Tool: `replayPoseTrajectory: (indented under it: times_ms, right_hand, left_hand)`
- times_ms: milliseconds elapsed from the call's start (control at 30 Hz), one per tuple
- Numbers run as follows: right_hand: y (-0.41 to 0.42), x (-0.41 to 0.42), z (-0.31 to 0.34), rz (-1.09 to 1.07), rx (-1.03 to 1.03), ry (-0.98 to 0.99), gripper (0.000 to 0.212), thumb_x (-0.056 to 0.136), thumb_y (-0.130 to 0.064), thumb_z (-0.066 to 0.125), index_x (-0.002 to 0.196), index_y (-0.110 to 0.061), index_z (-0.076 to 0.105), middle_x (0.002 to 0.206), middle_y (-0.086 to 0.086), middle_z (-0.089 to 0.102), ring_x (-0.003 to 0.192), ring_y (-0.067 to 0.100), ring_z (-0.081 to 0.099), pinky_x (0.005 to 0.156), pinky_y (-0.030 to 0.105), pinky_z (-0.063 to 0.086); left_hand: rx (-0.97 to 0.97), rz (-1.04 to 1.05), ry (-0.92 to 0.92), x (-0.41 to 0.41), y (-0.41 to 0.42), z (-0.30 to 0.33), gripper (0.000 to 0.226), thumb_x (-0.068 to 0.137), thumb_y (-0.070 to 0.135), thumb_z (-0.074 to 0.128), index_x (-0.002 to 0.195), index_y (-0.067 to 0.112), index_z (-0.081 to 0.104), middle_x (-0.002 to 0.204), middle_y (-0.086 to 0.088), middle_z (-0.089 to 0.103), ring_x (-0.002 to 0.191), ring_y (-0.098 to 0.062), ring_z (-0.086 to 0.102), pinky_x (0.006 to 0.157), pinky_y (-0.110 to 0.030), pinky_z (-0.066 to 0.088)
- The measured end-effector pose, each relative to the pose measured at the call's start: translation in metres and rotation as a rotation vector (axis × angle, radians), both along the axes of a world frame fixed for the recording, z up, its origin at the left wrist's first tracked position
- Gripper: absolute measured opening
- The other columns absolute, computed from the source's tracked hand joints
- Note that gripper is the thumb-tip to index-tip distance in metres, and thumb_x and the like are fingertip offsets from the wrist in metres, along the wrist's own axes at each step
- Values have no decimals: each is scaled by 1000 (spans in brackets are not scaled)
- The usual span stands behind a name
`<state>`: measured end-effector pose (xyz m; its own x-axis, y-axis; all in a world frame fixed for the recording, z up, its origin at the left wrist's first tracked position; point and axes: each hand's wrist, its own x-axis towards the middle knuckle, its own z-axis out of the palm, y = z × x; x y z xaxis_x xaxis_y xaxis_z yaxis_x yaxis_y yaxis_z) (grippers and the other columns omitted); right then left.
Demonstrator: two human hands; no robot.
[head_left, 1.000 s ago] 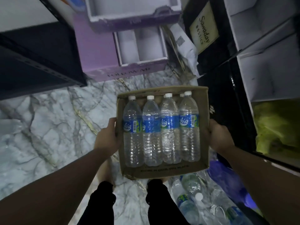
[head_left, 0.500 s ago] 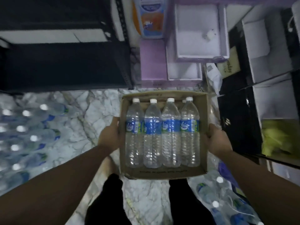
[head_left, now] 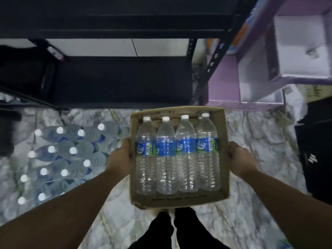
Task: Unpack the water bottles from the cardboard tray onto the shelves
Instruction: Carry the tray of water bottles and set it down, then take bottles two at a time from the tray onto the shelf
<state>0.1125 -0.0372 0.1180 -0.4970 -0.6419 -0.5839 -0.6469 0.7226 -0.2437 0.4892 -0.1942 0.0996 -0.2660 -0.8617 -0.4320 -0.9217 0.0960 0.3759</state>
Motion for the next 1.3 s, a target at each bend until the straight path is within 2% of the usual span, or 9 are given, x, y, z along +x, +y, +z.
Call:
replayPoseTrajectory:
  times_ms: [133,333,500,667,767,833,1033,1167,1300]
  right_hand:
    - [-28,18,-73,60,4,4,15,96,-12,54,87,-16,43,67,4,50,74,41,61,59,39,43]
    - [-53,28,-167,64,-23,11,18,96,-12,57,86,-11,43,69,12,54,72,41,60,59,36,37]
    - [-65,22,-214,63,-50,23,20,99,-23,56,84,-13,47,66,2,48,68,36,57,60,36,40]
    - [-68,17,-213,70,-36,-8,23,101,-32,58,91,-13,50,68,0,50,75,38,64,61,37,45]
    - [-68,20,-199,-11,-60,-21,30,100,-43,58,111,-16,54,79,7,67,78,34,67,65,40,55]
    - [-75,27,-185,-29,-119,-14,37,96,-45,65,118,-18,53,85,4,67,78,29,61,66,38,51]
    - [-114,65,-183,66,-161,-145,45,91,-55,70,121,-23,61,86,0,71,77,20,67,71,37,58]
    - [-152,78,-218,252,-132,-191,50,92,-59,67,123,-19,66,114,7,71,105,23,62,86,38,54]
    - [-191,81,-256,380,-3,31,86,87,-80,51,145,-17,51,146,13,53,142,36,33,112,52,35]
  left_hand:
    - [-12,57,-37,14,-21,-55,22,105,34,49,122,20,46,88,-17,72,82,-44,70,68,-47,54]
    - [-4,76,-37,19,-41,-149,21,101,30,54,118,19,49,89,-17,72,84,-45,69,69,-46,53]
    - [13,46,-68,12,-55,-202,19,102,32,52,117,20,48,92,-16,72,87,-41,68,71,-41,45]
    - [41,48,-95,11,-68,-196,26,104,43,48,120,24,46,95,-19,71,89,-42,69,73,-46,55]
    - [55,56,-123,7,-67,-178,25,105,47,41,116,25,44,95,-17,70,90,-42,68,76,-48,55]
    - [59,43,-150,1,-67,-164,24,104,46,41,114,24,44,103,-16,69,93,-42,67,79,-49,54]
    - [81,-14,20,-41,-63,-166,32,93,34,70,118,17,61,115,-6,65,98,-28,66,78,-36,50]
    - [196,-30,99,-74,-79,-205,43,96,37,71,130,15,59,125,-10,62,110,-28,64,88,-33,49]
    - [212,-175,0,-102,-103,-243,71,93,58,67,145,15,46,138,-13,61,127,-32,60,101,-39,47]
